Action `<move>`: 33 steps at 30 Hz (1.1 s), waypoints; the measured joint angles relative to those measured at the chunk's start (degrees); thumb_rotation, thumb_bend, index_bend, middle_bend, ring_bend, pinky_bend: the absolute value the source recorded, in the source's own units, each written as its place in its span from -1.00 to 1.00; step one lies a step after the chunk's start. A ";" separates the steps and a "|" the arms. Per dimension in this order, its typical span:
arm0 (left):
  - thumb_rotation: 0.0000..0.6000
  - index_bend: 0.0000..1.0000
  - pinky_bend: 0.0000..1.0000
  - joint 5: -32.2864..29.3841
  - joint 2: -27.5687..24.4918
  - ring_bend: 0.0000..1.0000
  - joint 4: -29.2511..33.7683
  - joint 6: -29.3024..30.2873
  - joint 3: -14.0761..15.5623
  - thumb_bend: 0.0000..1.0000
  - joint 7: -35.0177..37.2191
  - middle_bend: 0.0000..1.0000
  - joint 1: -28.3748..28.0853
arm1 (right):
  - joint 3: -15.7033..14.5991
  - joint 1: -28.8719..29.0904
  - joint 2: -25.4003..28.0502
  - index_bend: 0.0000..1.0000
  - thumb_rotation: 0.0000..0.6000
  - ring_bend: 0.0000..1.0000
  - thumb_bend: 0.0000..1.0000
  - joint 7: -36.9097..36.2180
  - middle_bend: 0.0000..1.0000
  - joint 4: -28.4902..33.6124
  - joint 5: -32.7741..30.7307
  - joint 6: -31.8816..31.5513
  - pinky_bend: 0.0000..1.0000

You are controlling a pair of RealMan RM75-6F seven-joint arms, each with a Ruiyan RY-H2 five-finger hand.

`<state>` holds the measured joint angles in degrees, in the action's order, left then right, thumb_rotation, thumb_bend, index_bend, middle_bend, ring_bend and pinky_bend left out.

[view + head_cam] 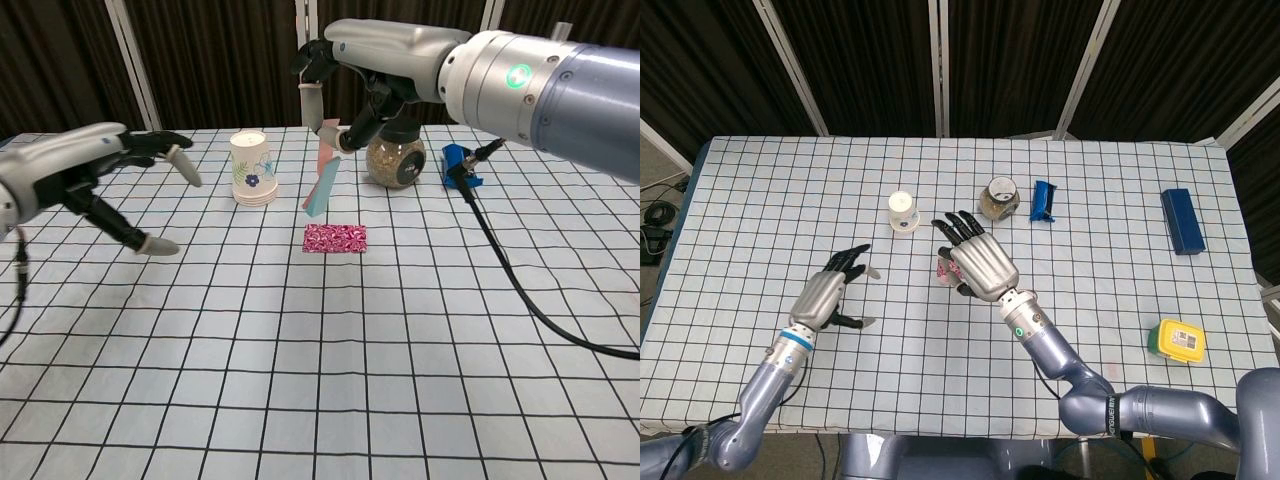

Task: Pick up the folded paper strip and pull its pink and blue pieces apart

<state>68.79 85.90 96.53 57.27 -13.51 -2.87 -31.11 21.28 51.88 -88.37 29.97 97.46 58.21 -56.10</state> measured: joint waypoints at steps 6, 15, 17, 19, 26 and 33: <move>1.00 -0.27 -1.00 -4.39 5.43 -1.00 -4.02 -2.12 -3.24 -0.72 -1.46 -1.00 -5.27 | 0.38 1.46 0.53 0.52 1.00 -1.00 -0.13 2.02 -0.80 1.22 -3.80 -1.50 -1.00; 1.00 -0.22 -1.00 -8.64 9.44 -1.00 -4.70 -2.96 -5.17 -0.54 -2.34 -1.00 -8.86 | 0.19 2.38 1.39 0.52 1.00 -1.00 -0.13 2.43 -0.80 2.21 -6.26 -2.97 -1.00; 1.00 -0.21 -1.00 -9.54 10.08 -1.00 -5.06 -2.94 -5.67 -0.54 -3.08 -1.00 -9.75 | -0.02 2.61 1.48 0.52 1.00 -1.00 -0.13 2.79 -0.80 2.47 -6.63 -3.39 -1.00; 1.00 -0.19 -1.00 -10.89 10.61 -1.00 -5.28 -2.87 -6.17 -0.54 -4.37 -1.00 -10.73 | -0.30 2.82 1.60 0.52 1.00 -1.00 -0.13 2.90 -0.80 2.77 -6.96 -3.70 -1.00; 1.00 -0.18 -1.00 -15.03 11.28 -1.00 -4.30 -2.22 -7.37 -0.41 -7.80 -1.00 -13.19 | -1.03 3.44 1.88 0.53 1.00 -1.00 -0.13 2.67 -0.80 3.32 -7.14 -4.29 -1.00; 1.00 -0.12 -1.00 -18.36 11.22 -1.00 -3.39 -1.31 -7.81 -0.29 -10.44 -1.00 -14.95 | -1.38 3.94 1.96 0.53 1.00 -1.00 -0.13 2.07 -0.79 3.48 -7.61 -4.63 -1.00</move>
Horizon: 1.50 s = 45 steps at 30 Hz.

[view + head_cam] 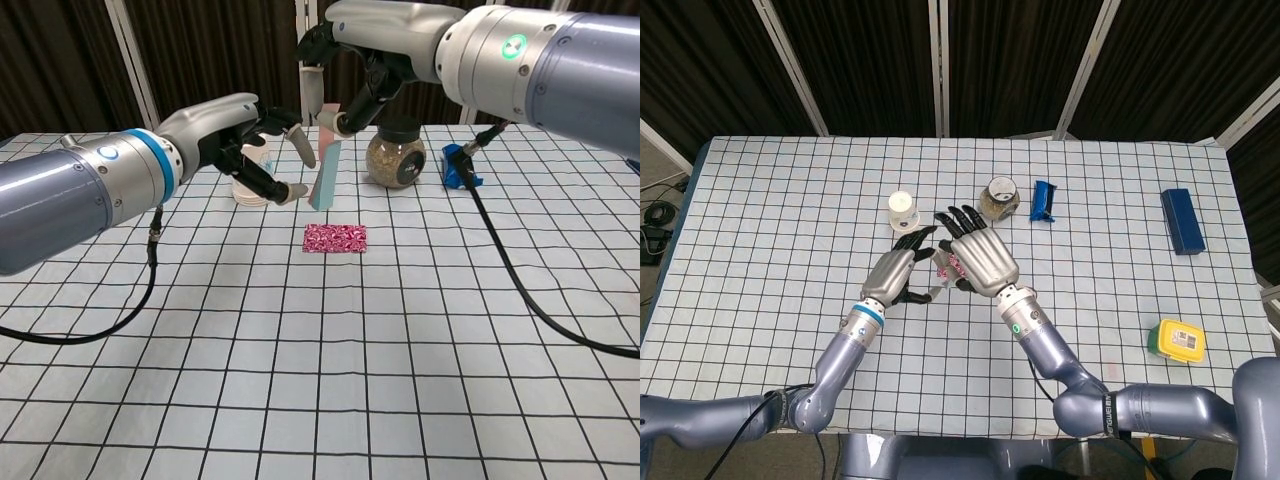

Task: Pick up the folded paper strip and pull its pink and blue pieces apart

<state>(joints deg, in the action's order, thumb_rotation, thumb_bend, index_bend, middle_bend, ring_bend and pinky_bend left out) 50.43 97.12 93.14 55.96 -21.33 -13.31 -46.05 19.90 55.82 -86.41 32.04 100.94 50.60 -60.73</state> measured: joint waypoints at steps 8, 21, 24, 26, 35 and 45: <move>1.00 -0.11 -1.00 -2.49 0.27 -1.00 0.22 0.40 0.10 -0.29 -0.89 -1.00 -1.44 | -0.44 0.38 0.00 0.53 1.00 -1.00 -0.13 -0.80 -0.79 -0.01 0.03 -0.11 -1.00; 1.00 -0.04 -1.00 -3.32 1.29 -1.00 -0.70 1.88 0.50 -0.21 -1.24 -1.00 -2.52 | -0.90 1.15 0.00 0.53 1.00 -1.00 -0.13 -1.49 -0.79 0.34 0.22 -0.12 -1.00; 1.00 -0.02 -1.00 -3.66 1.37 -1.00 -0.67 2.18 0.56 -0.21 -1.39 -1.00 -2.71 | -0.98 1.23 0.12 0.53 1.00 -1.00 -0.13 -1.61 -0.79 0.43 0.12 -0.17 -1.00; 1.00 0.02 -1.00 -3.78 1.40 -1.00 -0.71 2.28 0.70 -0.21 -1.48 -1.00 -2.78 | -1.09 1.25 0.20 0.53 1.00 -1.00 -0.13 -1.71 -0.79 0.49 0.17 -0.23 -1.00; 1.00 0.18 -1.00 -4.66 1.76 -1.00 -0.90 2.73 0.89 -0.13 -1.52 -1.00 -3.07 | -1.37 1.26 0.47 0.53 1.00 -1.00 -0.13 -2.43 -0.78 0.55 0.47 -0.43 -1.00; 1.00 0.33 -1.00 -5.38 2.71 -1.00 -1.34 3.72 1.13 0.00 -2.07 -1.00 -3.42 | -1.69 0.93 1.45 0.53 1.00 -1.00 -0.13 -3.30 -0.78 0.54 0.92 -0.49 -1.00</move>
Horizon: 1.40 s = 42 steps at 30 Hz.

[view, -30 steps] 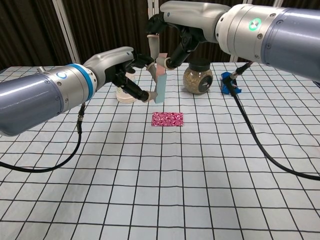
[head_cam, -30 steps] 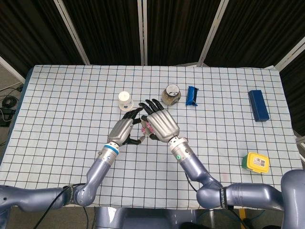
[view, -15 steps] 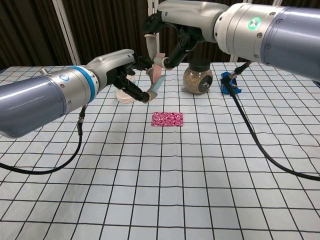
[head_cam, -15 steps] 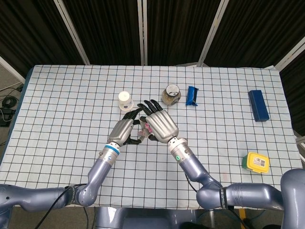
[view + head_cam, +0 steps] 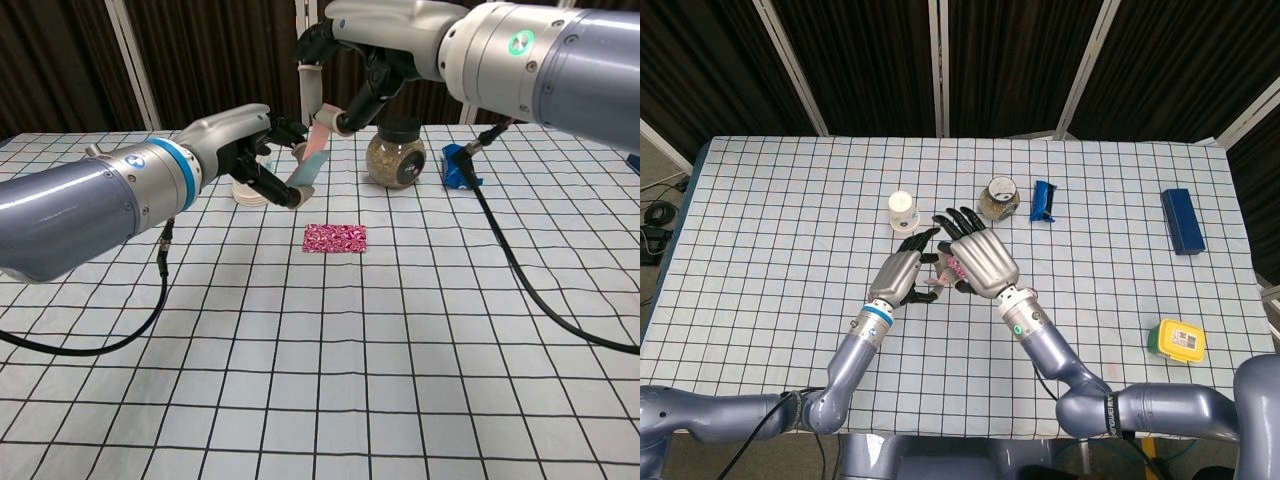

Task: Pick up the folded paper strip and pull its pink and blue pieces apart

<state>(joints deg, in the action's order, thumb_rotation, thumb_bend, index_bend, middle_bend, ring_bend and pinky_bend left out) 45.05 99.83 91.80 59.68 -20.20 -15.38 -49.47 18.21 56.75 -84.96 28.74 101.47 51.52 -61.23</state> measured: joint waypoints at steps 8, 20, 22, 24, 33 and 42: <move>1.00 0.49 -1.00 -0.53 0.08 -1.00 -0.67 0.41 0.05 0.04 0.09 -1.00 0.24 | -0.22 -0.45 1.17 0.53 1.00 -1.00 -0.13 -0.58 -0.78 0.44 0.75 -0.12 -1.00; 1.00 0.54 -1.00 -0.68 -1.75 -1.00 -5.28 -0.81 1.98 0.07 3.66 -1.00 3.57 | -2.00 -2.95 6.19 0.53 1.00 -1.00 -0.13 -1.38 -0.78 0.37 5.87 -1.21 -1.00; 1.00 0.54 -1.00 -0.25 -2.18 -1.00 -5.90 -0.90 2.30 0.06 4.06 -1.00 4.07 | -2.47 -3.45 6.68 0.53 1.00 -1.00 -0.13 -1.59 -0.78 0.11 6.38 -1.27 -1.00; 1.00 0.49 -1.00 -0.01 -2.70 -1.00 -6.41 -0.97 2.51 0.04 4.50 -1.00 4.61 | -3.21 -3.97 7.10 0.53 1.00 -1.00 -0.13 -1.60 -0.78 -0.30 6.78 -1.32 -1.00; 1.00 -1.00 -1.00 2.68 -6.62 -1.00 -5.85 -4.56 3.66 -1.00 7.80 -1.00 6.26 | -7.03 -7.56 9.56 -1.00 1.00 -1.00 -0.98 -3.82 -1.00 -2.75 9.76 -0.74 -1.00; 1.00 -1.00 -1.00 8.07 -9.26 -1.00 -4.57 -1.37 4.45 -1.00 11.51 -1.00 9.57 | -8.29 -12.83 13.63 -1.00 1.00 -1.00 -1.00 -8.98 -1.00 -0.03 12.34 -3.39 -1.00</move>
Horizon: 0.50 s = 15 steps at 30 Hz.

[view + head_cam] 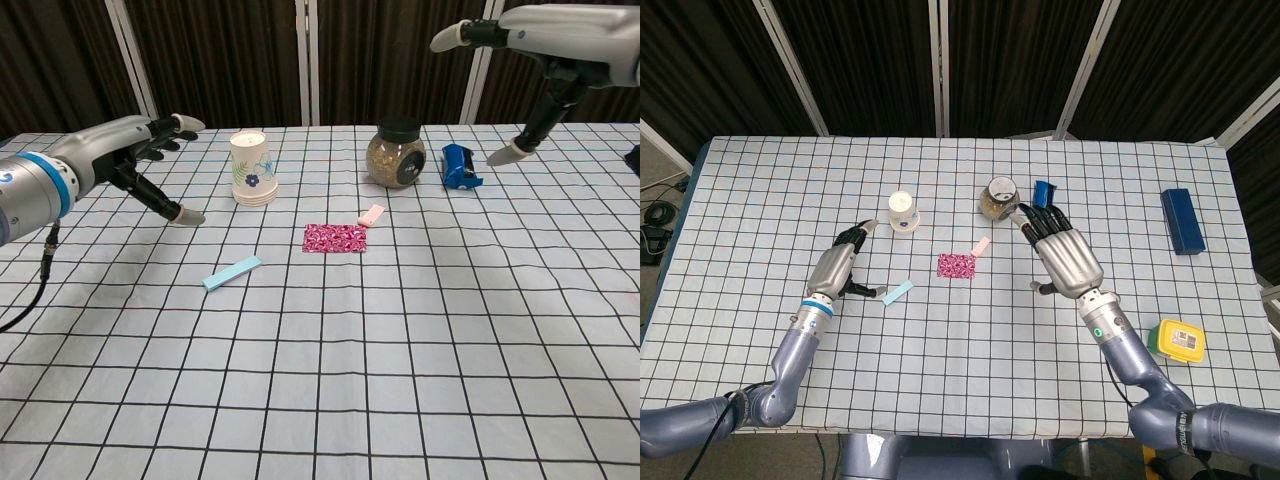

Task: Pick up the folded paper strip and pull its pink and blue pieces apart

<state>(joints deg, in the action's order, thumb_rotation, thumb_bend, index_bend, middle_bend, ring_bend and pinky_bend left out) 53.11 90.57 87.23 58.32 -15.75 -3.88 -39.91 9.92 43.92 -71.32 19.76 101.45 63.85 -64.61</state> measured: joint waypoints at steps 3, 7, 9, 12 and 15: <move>1.00 -1.00 -1.00 2.65 -2.10 -1.00 1.14 2.07 0.59 -1.00 0.72 -1.00 1.66 | -1.00 -2.68 2.33 -1.00 1.00 -1.00 -1.00 -1.37 -1.00 0.69 2.80 -2.53 -1.00; 1.00 -1.00 -1.00 5.81 -5.34 -1.00 2.39 5.63 1.51 -1.00 0.62 -1.00 3.99 | -2.58 -6.98 6.09 -1.00 1.00 -1.00 -1.00 -4.16 -1.00 1.15 6.49 -6.42 -1.00; 1.00 -1.00 -1.00 7.36 -7.44 -1.00 3.05 8.05 2.10 -1.00 0.15 -1.00 5.52 | -3.42 -9.31 8.02 -1.00 1.00 -1.00 -1.00 -6.40 -1.00 0.95 8.35 -8.58 -1.00; 1.00 -1.00 -1.00 9.28 -10.95 -1.00 4.35 11.73 3.17 -1.00 -0.74 -1.00 8.26 | -4.75 -12.95 10.41 -1.00 1.00 -1.00 -1.00 -9.19 -1.00 -0.23 11.25 -12.17 -1.00; 1.00 -1.00 -1.00 11.22 -15.05 -1.00 6.72 15.59 4.85 -1.00 -1.57 -1.00 11.76 | -6.46 -16.58 11.86 -1.00 1.00 -1.00 -1.00 -10.08 -1.00 -2.18 13.98 -15.70 -1.00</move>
<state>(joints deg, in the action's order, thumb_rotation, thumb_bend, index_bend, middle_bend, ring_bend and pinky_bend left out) 64.34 75.53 93.95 73.91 -10.90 -5.44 -28.15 3.45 27.34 -59.47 9.68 99.27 77.84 -80.31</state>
